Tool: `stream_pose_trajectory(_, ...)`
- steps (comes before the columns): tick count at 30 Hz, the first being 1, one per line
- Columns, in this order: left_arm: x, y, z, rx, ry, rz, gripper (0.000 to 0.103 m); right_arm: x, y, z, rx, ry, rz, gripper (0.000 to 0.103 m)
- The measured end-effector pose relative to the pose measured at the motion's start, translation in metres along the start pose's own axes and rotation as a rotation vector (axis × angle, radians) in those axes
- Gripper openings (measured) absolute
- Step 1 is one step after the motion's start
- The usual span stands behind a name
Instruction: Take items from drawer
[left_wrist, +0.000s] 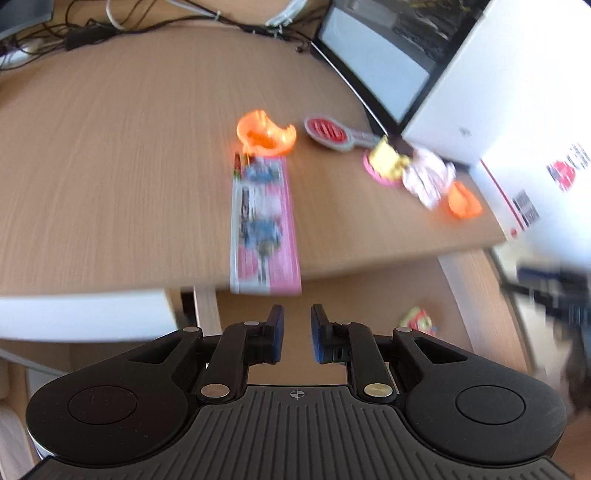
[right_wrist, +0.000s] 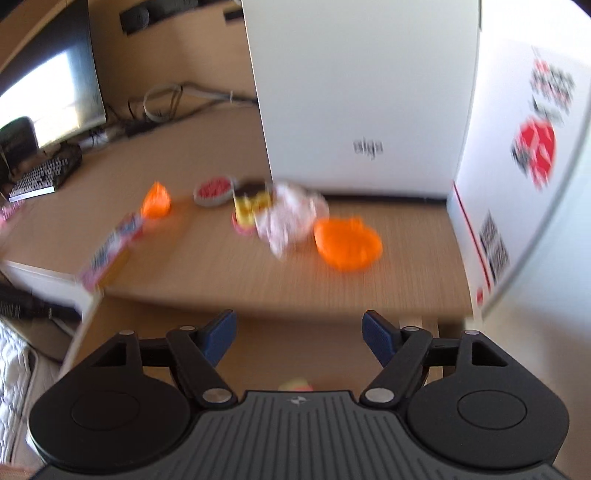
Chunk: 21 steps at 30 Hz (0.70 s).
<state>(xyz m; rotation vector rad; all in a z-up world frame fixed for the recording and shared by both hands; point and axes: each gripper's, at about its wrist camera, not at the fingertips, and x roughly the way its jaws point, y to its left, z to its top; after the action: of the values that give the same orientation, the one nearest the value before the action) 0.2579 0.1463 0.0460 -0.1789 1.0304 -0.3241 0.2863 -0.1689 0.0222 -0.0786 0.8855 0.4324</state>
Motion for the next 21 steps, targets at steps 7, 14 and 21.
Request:
stream_pose_trajectory(7,0.020,-0.015,0.025,0.045,-0.065,0.009,0.017,0.004,-0.003,-0.031,0.038,0.083,0.011,0.076)
stream_pose_trajectory(14,0.039,-0.040,-0.017,0.225,0.152,-0.052,0.018,0.040,-0.002,-0.043,0.063,0.244,-0.022,0.076)
stream_pose_trajectory(21,0.025,-0.018,-0.046,0.184,0.177,0.027,0.018,0.080,0.069,-0.048,-0.022,0.445,0.227,0.078)
